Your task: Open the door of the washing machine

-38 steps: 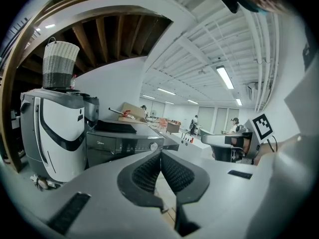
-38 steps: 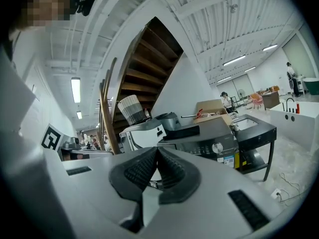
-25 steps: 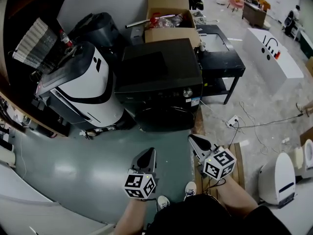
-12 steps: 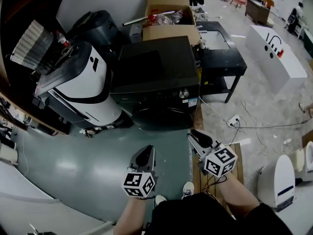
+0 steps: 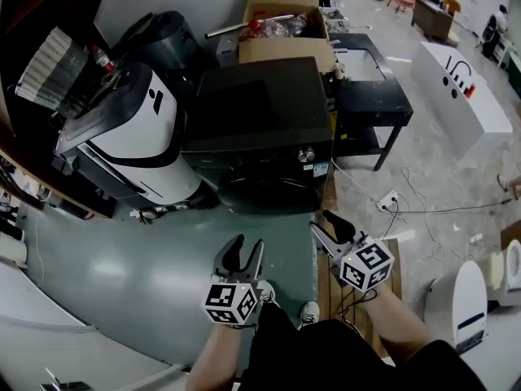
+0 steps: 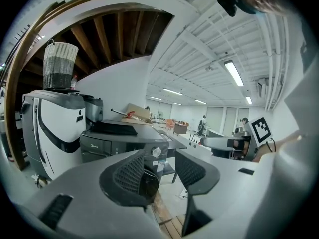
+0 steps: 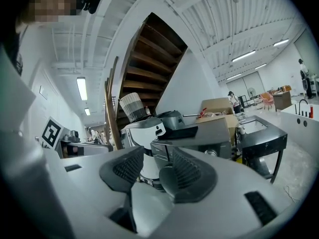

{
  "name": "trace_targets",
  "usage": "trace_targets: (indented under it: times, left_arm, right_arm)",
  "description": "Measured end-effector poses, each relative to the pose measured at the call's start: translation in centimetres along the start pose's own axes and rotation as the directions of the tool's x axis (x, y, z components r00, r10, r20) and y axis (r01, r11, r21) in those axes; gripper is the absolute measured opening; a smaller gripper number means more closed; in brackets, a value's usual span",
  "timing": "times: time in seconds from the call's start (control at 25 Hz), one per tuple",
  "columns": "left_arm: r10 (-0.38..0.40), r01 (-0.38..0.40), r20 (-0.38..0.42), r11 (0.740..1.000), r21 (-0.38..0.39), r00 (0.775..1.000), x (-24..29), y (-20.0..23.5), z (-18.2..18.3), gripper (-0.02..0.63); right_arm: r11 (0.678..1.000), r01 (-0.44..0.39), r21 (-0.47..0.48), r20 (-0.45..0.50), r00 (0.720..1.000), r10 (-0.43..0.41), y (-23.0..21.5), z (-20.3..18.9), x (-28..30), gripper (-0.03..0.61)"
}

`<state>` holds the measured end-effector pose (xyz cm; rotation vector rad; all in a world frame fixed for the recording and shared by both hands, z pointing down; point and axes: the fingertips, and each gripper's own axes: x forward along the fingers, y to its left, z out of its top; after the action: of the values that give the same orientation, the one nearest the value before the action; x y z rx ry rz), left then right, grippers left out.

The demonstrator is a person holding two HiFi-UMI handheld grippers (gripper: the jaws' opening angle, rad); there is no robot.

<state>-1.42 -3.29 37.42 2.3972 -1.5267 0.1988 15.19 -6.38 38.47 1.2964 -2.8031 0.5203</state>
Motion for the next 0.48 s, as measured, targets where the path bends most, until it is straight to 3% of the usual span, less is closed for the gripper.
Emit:
trace_targets:
  times: [0.48]
  left_arm:
    - [-0.023,0.023,0.023,1.000,0.003,0.999,4.4,5.5,-1.4,0.207]
  right_arm:
    - [0.999,0.014,-0.046,-0.035,0.999,-0.015,-2.5,-2.5,7.0,0.202]
